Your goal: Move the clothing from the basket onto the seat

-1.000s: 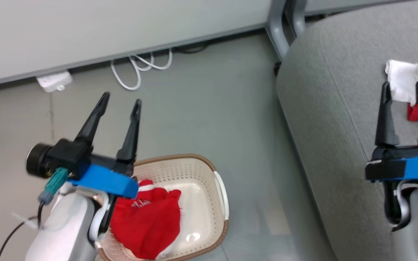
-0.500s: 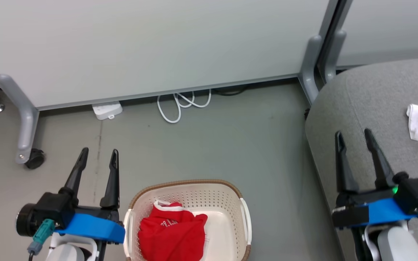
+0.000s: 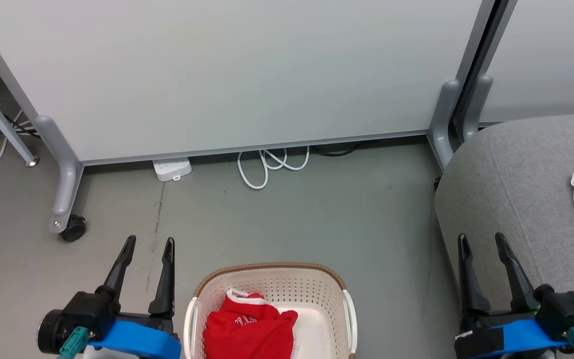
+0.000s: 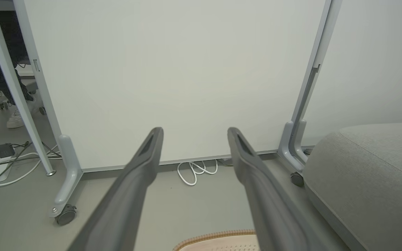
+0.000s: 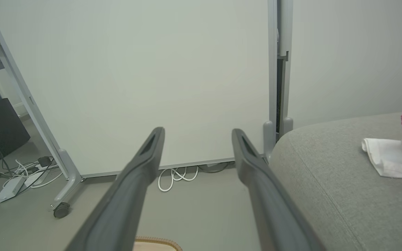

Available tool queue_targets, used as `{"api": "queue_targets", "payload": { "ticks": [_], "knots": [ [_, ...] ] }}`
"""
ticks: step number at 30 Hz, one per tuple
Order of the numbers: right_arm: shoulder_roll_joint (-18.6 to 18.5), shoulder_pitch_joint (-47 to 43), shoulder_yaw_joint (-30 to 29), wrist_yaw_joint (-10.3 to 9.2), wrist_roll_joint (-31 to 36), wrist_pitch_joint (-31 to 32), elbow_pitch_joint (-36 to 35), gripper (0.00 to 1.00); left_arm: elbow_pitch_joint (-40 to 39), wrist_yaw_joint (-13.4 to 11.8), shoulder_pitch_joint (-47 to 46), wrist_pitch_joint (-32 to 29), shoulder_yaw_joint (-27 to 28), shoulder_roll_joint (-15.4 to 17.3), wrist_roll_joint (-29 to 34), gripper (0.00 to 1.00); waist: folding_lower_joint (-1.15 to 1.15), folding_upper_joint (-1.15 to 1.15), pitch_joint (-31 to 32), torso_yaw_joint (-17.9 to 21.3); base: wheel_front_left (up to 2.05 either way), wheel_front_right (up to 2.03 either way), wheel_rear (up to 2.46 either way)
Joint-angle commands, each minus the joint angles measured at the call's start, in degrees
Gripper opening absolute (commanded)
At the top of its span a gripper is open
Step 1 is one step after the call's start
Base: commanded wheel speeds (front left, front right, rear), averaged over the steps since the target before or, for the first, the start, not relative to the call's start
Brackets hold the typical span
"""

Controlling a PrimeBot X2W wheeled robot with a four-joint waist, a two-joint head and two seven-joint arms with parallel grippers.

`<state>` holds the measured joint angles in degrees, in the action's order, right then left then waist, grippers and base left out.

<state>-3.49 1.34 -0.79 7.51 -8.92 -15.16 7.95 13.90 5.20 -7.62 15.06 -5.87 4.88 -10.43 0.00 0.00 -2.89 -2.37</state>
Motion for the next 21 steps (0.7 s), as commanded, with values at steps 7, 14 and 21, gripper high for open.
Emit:
{"api": "queue_targets", "payload": {
  "ticks": [7,14,21],
  "knots": [
    [0.5,-0.9,-0.3,-0.04,0.6,0.0,0.1,1.0,0.8,1.0,1.1,0.2,1.6,-0.7,1.1,1.0,0.0,0.0,0.5,-0.1,0.0,0.0,0.0],
    [0.6,-0.9,-0.1,-0.04,0.3,0.0,0.3,1.0,1.4,1.6,0.2,0.2,2.0,-1.2,2.1,1.0,0.0,0.0,0.3,-0.1,0.0,0.0,0.0],
    [0.7,1.5,0.1,-0.04,0.5,0.0,-0.3,1.0,4.8,2.2,-5.1,0.2,-1.3,-0.4,2.8,1.0,0.0,0.0,-1.9,1.0,0.0,0.0,0.0]
  ]
}}
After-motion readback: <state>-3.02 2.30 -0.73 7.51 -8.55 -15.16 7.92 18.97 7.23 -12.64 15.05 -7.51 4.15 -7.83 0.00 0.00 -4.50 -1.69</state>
